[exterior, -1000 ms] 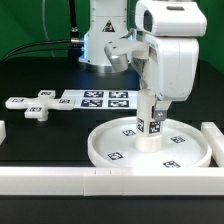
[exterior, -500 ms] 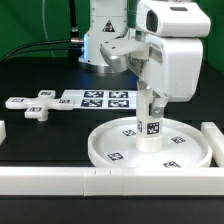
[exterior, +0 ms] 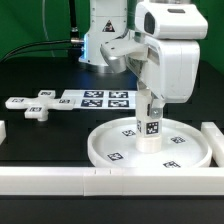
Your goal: Assemble round table
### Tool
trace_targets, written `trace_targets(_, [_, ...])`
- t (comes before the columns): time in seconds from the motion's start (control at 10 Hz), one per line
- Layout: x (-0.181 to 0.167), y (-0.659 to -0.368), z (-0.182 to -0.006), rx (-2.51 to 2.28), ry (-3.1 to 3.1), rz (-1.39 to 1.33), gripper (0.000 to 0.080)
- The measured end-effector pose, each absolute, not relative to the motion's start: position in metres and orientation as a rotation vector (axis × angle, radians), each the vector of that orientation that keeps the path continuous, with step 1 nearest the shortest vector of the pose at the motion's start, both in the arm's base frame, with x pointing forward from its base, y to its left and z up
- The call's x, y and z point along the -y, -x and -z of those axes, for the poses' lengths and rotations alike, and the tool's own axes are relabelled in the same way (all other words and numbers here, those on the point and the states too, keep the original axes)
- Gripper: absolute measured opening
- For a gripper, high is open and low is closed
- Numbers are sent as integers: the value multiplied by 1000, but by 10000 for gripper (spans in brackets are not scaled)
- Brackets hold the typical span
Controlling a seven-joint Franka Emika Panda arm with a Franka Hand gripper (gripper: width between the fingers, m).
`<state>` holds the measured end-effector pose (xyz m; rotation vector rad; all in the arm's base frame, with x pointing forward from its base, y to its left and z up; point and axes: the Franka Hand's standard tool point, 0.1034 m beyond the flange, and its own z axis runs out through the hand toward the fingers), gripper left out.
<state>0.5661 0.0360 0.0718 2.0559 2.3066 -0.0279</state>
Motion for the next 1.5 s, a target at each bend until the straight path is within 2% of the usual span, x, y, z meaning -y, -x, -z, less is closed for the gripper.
trace_targets(0.5, [-43, -562, -69, -1515, -2719, 19, 413])
trace_targets(1.1, [-43, -563, -69, -964, -2960, -2, 412])
trace_targets(1.5, [-40, -562, -68, -182, -3169, -13, 412])
